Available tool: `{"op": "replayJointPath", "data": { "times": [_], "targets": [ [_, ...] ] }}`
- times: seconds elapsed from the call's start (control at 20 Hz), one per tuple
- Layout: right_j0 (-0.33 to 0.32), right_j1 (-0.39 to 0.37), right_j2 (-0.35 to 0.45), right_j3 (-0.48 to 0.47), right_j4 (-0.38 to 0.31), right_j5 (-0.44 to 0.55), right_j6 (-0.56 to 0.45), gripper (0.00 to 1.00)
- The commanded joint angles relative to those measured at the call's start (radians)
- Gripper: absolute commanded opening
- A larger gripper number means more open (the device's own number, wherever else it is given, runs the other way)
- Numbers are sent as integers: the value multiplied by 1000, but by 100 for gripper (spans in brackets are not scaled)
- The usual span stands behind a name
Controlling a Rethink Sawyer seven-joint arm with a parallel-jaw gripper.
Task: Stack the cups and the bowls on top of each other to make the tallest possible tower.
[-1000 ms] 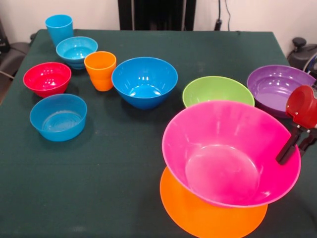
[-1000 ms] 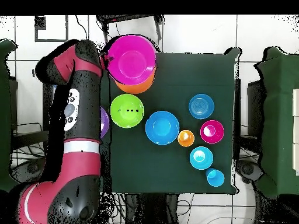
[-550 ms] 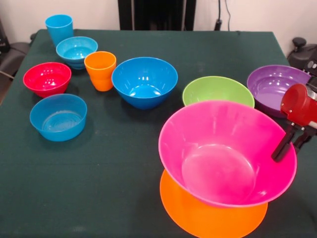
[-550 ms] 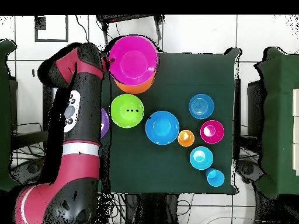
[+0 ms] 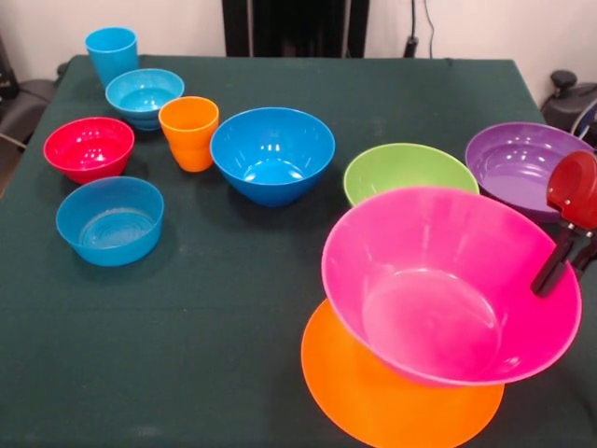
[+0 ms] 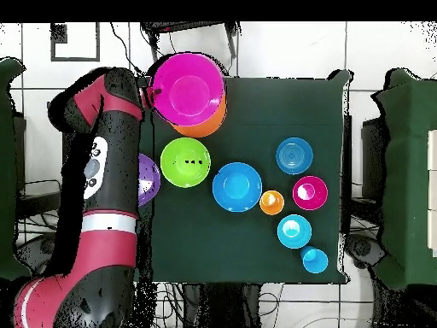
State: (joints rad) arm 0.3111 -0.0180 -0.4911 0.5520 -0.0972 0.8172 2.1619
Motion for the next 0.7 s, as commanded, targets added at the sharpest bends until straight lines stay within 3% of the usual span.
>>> {"op": "replayJointPath", "data": {
  "times": [0.05,0.7],
  "targets": [
    [19,21,71,119,-68,-15,-79,0],
    [6,13,76,130,-76,-29,-116,0]
  ]
}}
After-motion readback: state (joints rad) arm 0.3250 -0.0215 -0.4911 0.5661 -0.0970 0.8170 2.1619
